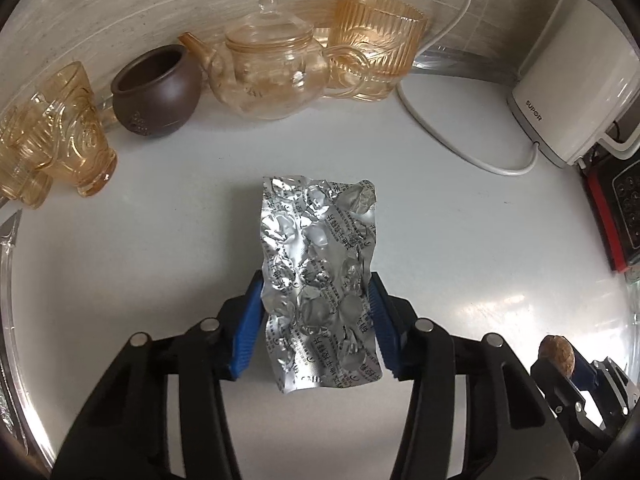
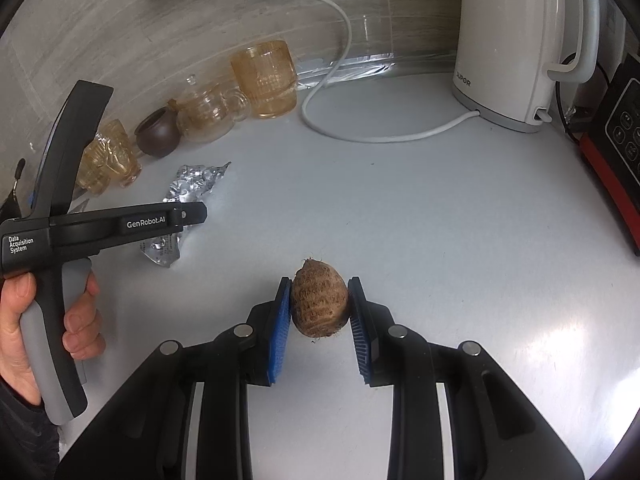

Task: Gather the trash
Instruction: 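Grasp the foil blister pack with left tool while right tool grasps the brown nut, then carry foil pack and brown nut over the green basket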

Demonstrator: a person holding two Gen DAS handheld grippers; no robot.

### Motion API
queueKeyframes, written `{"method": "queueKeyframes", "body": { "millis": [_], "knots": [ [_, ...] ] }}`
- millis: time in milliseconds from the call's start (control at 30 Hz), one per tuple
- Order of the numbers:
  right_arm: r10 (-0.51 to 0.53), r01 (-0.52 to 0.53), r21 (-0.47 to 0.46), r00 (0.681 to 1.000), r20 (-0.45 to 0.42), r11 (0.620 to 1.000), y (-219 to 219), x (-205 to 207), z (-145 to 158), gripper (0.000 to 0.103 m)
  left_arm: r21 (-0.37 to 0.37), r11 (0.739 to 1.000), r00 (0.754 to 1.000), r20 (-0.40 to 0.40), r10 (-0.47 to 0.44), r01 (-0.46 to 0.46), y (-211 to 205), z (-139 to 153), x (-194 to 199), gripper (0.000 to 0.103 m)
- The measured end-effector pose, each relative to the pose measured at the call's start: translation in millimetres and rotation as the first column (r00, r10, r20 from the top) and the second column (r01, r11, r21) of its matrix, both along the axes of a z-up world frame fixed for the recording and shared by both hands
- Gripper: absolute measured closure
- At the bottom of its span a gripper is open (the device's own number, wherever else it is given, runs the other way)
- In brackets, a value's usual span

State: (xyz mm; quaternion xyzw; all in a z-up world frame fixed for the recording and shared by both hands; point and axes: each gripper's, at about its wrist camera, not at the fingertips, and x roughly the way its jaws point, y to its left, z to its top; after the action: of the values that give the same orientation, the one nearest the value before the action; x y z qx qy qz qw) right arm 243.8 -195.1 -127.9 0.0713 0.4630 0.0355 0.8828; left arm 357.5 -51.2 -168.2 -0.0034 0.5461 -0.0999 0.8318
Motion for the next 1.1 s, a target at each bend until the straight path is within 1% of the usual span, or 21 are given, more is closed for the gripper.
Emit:
{"method": "queueKeyframes", "body": {
  "millis": [167, 267, 367, 467, 667, 800, 867, 967, 1100],
  "knots": [
    [-0.002, 0.002, -0.002, 1.000, 0.006, 1.000, 3.4, -4.1, 2.0, 0.074, -0.001, 1.000, 1.000, 0.009, -0.010, 0.010, 0.2, 2.2, -5.1, 0.055],
    [-0.005, 0.005, -0.001, 1.000, 0.009, 1.000, 4.0, -8.9, 4.0, 0.074, -0.011, 1.000, 1.000, 0.020, -0.021, 0.022, 2.3, 9.6, -14.2, 0.055],
    [-0.007, 0.007, -0.001, 1.000, 0.012, 1.000, 5.2, -22.1, 9.6, 0.074, -0.015, 0.999, 0.998, 0.044, -0.040, 0.040, 8.7, 24.2, -39.4, 0.055],
    [-0.008, 0.008, 0.000, 1.000, 0.015, 1.000, 5.9, -40.3, 16.7, 0.074, -0.036, 0.998, 0.997, 0.049, -0.056, 0.058, 12.9, 36.0, -68.2, 0.055],
    [-0.008, 0.008, 0.003, 1.000, 0.015, 1.000, 4.1, -104.6, 31.9, 0.074, -0.061, 0.993, 0.994, 0.047, -0.098, 0.100, 17.7, 55.0, -144.7, 0.054],
    [0.006, -0.006, 0.015, 1.000, -0.001, 1.000, 6.7, -161.5, 38.4, 0.074, -0.071, 0.989, 0.992, 0.023, -0.128, 0.129, 23.8, 58.7, -207.0, 0.054],
    [0.015, -0.015, 0.018, 1.000, -0.013, 1.000, 9.0, -187.7, 39.9, 0.074, -0.077, 0.988, 0.991, 0.016, -0.136, 0.137, 24.5, 60.2, -232.1, 0.054],
    [0.021, -0.020, 0.041, 0.999, -0.029, 0.999, 9.5, -230.2, 42.5, 0.074, -0.084, 0.985, 0.988, -0.014, -0.153, 0.151, 25.2, 60.9, -278.8, 0.054],
    [0.050, -0.047, 0.053, 0.998, -0.042, 0.997, 11.7, -284.8, 45.5, 0.074, -0.065, 0.982, 0.983, -0.024, -0.181, 0.179, 18.9, 62.7, -329.9, 0.054]
  ]
}}
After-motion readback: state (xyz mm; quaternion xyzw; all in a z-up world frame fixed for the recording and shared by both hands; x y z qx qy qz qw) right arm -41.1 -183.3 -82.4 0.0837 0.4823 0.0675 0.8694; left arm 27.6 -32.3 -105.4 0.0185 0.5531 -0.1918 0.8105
